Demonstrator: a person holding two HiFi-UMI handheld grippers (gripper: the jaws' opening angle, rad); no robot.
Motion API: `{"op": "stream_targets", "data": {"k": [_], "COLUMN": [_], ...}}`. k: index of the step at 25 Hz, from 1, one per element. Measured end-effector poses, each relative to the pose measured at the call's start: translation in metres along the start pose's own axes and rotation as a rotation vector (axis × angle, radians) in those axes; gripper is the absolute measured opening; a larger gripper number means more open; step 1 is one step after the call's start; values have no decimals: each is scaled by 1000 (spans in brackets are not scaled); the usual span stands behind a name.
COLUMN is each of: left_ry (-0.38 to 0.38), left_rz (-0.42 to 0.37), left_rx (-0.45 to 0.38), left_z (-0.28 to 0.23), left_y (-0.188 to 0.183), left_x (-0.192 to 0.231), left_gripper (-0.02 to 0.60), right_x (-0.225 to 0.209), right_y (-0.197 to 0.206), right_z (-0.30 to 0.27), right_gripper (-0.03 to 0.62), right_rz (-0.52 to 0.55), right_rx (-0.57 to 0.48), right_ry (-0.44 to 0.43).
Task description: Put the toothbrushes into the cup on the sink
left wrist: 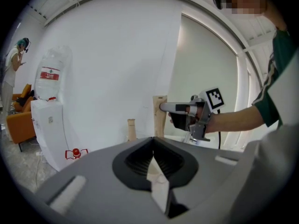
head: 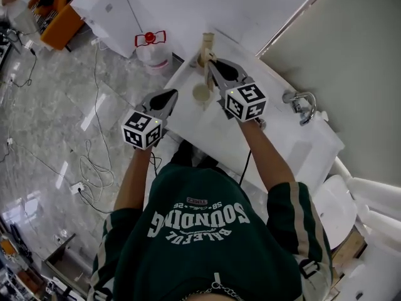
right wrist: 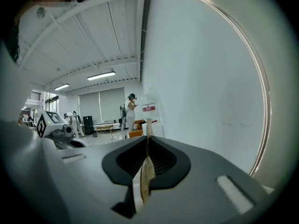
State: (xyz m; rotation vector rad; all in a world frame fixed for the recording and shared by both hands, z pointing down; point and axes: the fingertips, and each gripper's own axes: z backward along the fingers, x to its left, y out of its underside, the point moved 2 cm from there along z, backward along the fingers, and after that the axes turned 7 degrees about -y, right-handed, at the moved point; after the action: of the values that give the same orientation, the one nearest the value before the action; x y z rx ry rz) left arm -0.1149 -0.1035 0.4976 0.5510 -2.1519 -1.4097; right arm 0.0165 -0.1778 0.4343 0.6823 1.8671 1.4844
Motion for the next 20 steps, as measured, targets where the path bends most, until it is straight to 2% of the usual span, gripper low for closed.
{"op": "stream_targets", "data": {"k": [4,11,20], "left_ry": [-16,-26,6], "left_rz": [7,14,6], "left_rx": [5,19,33], "left_z": [8,14,6], "left_y": [4,9,8], "left_x": [9,20,19], "left_gripper": [52,52,52], "right_x": [-2,-5,9], "right_y": [24,60,112], "right_z": [-14,-24,-21], "right_gripper": [18,18,20], "right_rz": [-50,-36,27], "right_rx": [5,39,193], "right_ry": [-4,13,-4]}}
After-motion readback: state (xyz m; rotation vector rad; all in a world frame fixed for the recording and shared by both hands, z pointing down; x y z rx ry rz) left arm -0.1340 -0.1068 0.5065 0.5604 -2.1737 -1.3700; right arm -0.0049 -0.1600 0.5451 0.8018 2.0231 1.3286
